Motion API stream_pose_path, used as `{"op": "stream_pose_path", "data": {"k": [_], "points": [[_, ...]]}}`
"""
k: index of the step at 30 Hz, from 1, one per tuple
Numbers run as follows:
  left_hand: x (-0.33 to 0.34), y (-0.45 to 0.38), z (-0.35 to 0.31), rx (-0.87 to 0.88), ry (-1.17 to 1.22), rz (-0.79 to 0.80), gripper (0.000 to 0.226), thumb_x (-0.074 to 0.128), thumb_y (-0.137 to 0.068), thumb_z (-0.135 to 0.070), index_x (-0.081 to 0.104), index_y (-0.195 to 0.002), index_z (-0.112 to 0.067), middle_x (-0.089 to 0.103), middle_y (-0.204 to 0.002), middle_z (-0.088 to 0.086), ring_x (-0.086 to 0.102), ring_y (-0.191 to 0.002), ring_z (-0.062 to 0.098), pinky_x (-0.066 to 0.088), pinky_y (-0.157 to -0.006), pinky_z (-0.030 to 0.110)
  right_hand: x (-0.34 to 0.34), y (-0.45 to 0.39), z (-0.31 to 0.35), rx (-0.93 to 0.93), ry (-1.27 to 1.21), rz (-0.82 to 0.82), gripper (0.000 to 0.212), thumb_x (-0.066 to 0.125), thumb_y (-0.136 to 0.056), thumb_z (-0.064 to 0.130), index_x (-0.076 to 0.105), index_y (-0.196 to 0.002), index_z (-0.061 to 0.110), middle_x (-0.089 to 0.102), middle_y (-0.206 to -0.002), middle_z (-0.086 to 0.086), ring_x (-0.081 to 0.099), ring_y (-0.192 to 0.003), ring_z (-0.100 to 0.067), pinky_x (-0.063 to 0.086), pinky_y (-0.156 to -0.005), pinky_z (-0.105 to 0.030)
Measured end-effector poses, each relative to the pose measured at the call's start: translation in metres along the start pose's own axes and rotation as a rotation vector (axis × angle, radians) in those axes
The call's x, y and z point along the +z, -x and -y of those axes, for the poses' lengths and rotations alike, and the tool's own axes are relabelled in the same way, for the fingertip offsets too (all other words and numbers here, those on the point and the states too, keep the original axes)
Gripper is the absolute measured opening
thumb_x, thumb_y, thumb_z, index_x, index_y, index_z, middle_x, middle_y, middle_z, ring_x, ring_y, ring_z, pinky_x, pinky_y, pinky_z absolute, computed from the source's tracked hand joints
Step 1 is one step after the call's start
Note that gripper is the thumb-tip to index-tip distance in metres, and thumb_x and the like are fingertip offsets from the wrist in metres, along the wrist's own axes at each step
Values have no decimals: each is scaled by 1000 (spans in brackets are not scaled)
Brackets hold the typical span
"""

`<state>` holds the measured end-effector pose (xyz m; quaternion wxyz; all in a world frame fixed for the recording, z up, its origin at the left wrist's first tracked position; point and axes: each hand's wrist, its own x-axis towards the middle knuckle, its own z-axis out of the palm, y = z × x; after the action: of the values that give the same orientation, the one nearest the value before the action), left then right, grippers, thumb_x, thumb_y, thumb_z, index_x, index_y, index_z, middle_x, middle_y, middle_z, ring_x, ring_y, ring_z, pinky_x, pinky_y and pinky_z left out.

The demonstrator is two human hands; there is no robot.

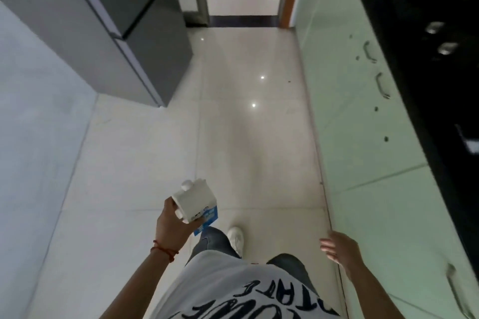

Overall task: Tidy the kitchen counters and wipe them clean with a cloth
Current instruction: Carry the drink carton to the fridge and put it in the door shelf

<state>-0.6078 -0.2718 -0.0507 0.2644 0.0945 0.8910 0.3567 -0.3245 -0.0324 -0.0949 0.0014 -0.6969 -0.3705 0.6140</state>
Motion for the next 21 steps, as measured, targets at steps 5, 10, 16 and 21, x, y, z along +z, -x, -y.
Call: {"op": "stream_pose_path", "data": {"k": [5,10,16,21], "points": [[-30,-59,-18,18,42,-58,73,85,-59,-17,43,-117,-5,59,-117,12,52,-97,18,52,-77,35,63,-17,55,-27,219,59,30,45,-95,10,50,-119,-7,57,-122,-29,54,-91,-30,41,-65,-29],[-55,-115,-40,-19,143,-180,71,83,-61,-14,43,-118,-4,58,-120,11,48,-101,13,52,-78,32,118,-47,118,-22,357,99,30,45,-95,12,52,-118,-7,60,-117,-28,55,-91,-30,40,-63,-27],[-77,-178,-50,-176,207,-330,69,81,-63,-11,43,-120,-3,57,-123,12,48,-104,15,50,-77,31,191,-90,220,-81,435,160,26,49,-93,11,55,-114,-3,62,-95,-19,57,-78,-29,42,-64,-29],[-101,-215,-56,-370,277,-482,68,80,-65,-9,42,-121,-2,57,-125,17,52,-116,30,49,-83,38,281,-102,313,-187,571,292,18,49,-93,13,56,-106,3,63,-80,-11,58,-71,-24,45,-63,-30]]}}
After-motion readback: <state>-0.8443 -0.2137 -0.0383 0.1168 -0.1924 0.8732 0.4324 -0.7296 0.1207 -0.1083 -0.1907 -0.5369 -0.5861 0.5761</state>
